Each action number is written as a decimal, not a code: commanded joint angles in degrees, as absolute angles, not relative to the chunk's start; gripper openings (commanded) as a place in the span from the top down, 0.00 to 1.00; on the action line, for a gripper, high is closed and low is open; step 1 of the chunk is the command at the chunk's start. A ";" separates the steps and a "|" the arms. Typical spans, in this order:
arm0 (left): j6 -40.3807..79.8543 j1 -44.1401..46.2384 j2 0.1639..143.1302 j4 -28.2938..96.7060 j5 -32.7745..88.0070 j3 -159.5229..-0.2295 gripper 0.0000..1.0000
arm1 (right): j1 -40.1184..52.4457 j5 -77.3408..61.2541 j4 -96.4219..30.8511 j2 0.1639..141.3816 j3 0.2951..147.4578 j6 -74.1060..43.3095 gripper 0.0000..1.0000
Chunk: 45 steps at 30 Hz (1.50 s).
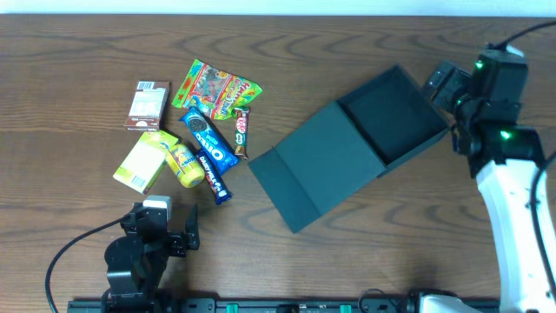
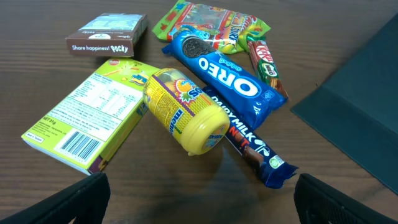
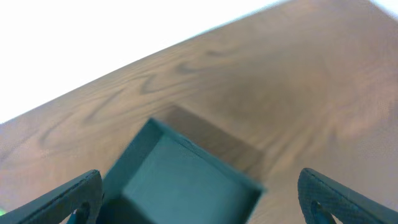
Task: Pack container
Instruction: 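Grip the box wall with the right gripper and rotate the box, then drag the green box up and right with the right gripper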
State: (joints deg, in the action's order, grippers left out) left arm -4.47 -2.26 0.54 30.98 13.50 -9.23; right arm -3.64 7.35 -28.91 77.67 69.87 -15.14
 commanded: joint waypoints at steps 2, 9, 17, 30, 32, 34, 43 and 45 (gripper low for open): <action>-4.03 -2.57 0.21 30.85 13.52 -8.47 0.04 | -3.62 -6.11 -35.18 78.81 69.65 17.12 0.01; -4.03 -2.57 0.21 30.85 13.52 -8.47 0.04 | -3.29 -7.73 -49.01 80.38 69.52 28.60 0.01; -4.03 -2.57 0.21 30.85 13.52 -8.47 0.04 | -3.36 -7.99 -53.84 82.39 69.47 48.58 0.01; -4.03 -2.57 0.21 30.87 13.52 -8.47 0.04 | -2.61 -0.84 -55.79 89.14 68.18 53.91 0.01; -4.03 -2.57 0.21 30.85 13.52 -8.47 0.04 | -2.33 0.56 -56.99 89.14 68.18 55.09 0.01; -4.03 -2.57 0.21 30.87 13.52 -8.47 0.04 | -2.00 1.30 -58.92 89.14 68.18 56.34 0.03; -4.03 -2.57 0.21 30.87 13.52 -8.47 0.04 | -0.56 2.17 -58.67 89.76 67.70 60.58 0.04; -4.05 -2.57 0.21 30.87 13.52 -8.47 0.04 | -0.56 2.15 -58.46 90.67 67.68 60.55 0.04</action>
